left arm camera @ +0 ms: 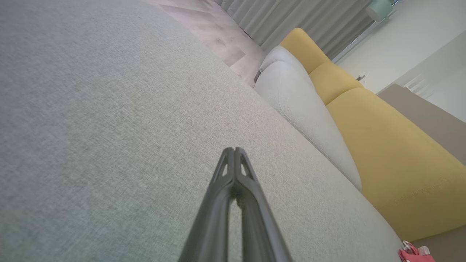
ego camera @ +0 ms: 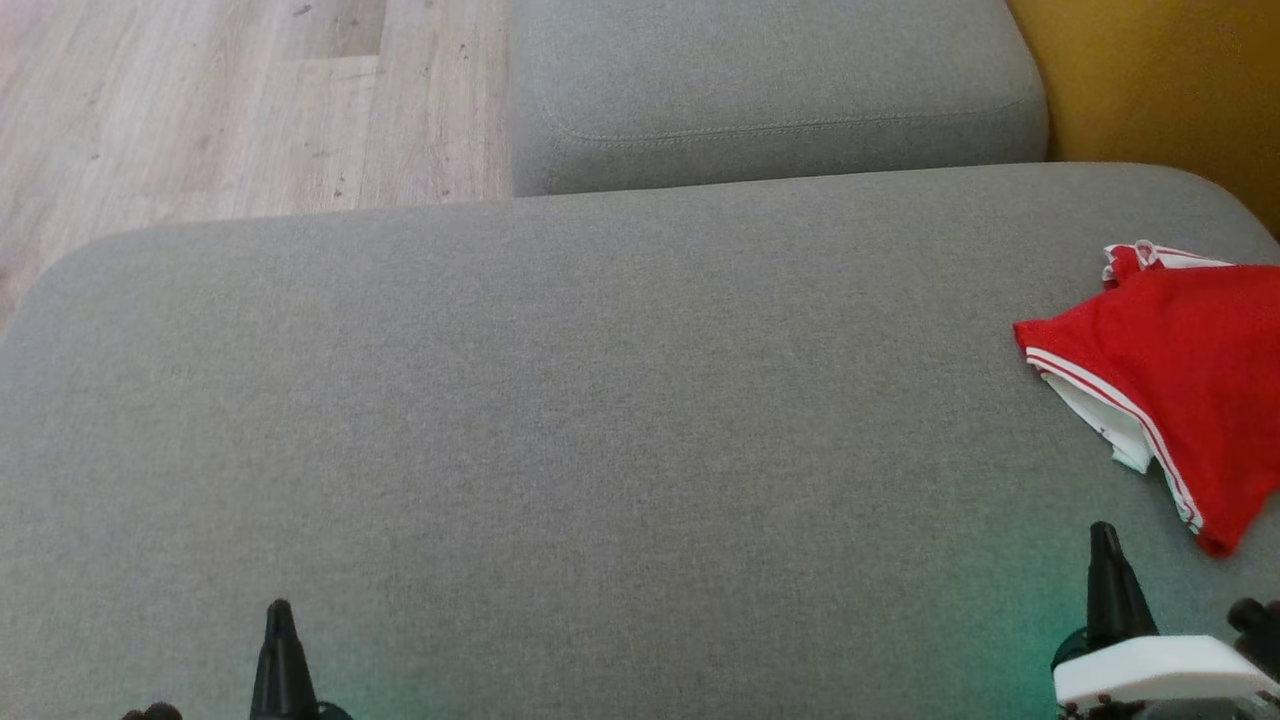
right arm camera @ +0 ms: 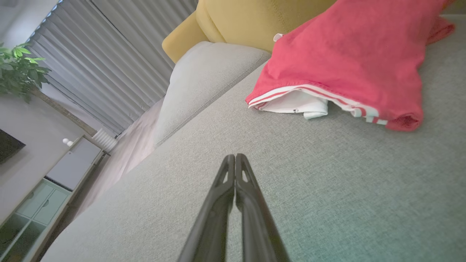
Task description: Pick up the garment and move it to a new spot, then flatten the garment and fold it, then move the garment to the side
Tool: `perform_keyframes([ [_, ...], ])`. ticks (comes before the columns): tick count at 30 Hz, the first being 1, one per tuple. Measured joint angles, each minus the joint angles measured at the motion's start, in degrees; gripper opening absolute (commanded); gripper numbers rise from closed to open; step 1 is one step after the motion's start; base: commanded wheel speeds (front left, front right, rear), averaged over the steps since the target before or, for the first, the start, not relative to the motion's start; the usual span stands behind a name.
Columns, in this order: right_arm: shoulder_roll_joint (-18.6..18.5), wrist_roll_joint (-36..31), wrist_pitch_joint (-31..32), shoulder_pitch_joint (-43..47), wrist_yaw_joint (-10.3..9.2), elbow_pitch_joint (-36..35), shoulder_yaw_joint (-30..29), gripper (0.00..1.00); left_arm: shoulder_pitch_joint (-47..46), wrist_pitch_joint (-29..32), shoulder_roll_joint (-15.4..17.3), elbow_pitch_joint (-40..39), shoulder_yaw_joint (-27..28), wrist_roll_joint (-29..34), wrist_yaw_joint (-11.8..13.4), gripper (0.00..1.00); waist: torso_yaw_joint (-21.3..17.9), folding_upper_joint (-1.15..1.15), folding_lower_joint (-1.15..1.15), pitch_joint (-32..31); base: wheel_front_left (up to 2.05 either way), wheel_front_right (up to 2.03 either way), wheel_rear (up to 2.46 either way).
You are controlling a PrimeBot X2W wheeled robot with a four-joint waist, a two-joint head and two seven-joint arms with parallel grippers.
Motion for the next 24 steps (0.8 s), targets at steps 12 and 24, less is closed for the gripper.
perform_keyframes([
  [12, 0.0, 9.8, 2.0, -2.0, 0.0, -0.2, -0.6, 0.0, -2.2, 2.0, 0.0, 0.4, 0.4, -8.2, -0.1, 0.0, 0.1, 0.0, 0.0, 0.3, 0.0, 0.0, 0.0],
  [24, 0.0, 19.8, 4.2, -3.5, 0.0, -0.3, -0.9, 0.0, -4.4, 4.0, 0.0, 1.1, 1.7, -16.4, -1.0, 0.0, 0.2, 0.0, 0.0, 0.6, 0.0, 0.0, 0.0],
])
